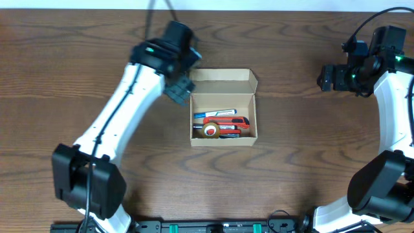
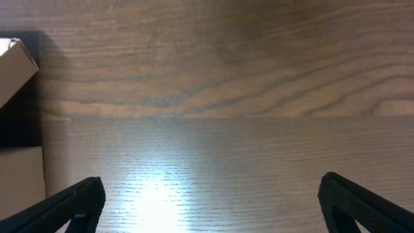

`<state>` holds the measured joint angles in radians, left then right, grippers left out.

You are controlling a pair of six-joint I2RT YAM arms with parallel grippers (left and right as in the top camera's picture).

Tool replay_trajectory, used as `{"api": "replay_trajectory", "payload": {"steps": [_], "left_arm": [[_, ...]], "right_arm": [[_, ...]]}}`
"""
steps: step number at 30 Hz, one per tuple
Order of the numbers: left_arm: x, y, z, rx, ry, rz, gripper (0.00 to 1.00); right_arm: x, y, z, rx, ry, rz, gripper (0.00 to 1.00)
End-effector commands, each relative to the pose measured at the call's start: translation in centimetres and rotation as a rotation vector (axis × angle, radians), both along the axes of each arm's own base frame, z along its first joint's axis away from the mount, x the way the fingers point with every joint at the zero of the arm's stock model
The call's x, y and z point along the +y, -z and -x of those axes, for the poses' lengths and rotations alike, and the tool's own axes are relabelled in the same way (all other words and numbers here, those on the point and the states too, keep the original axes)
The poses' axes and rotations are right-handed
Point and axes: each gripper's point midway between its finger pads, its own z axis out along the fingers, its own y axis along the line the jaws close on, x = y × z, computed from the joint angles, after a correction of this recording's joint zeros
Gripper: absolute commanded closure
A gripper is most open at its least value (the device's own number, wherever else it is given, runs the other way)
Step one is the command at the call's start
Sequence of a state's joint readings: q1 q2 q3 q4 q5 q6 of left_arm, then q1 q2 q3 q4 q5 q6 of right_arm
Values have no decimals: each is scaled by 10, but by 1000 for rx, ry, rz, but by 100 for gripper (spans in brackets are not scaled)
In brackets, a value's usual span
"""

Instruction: Pack container

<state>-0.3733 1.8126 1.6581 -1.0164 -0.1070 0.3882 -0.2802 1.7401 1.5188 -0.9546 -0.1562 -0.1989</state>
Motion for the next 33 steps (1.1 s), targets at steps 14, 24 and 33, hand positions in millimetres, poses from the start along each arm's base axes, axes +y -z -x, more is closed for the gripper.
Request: {"api": "replay_trajectory", "payload": {"steps": [14,24,33], "left_arm": [[109,-27,-17,68,-627,583,78],[94,-49,-24,103,-543,927,94],[68,-22,-16,178,-468,1099,94]], "right_arm": [[12,-18,-23,-132,85,-243,99],[15,-20,-30,-150,161,-558,99],[45,25,-31,-31,107,-821,99]]}}
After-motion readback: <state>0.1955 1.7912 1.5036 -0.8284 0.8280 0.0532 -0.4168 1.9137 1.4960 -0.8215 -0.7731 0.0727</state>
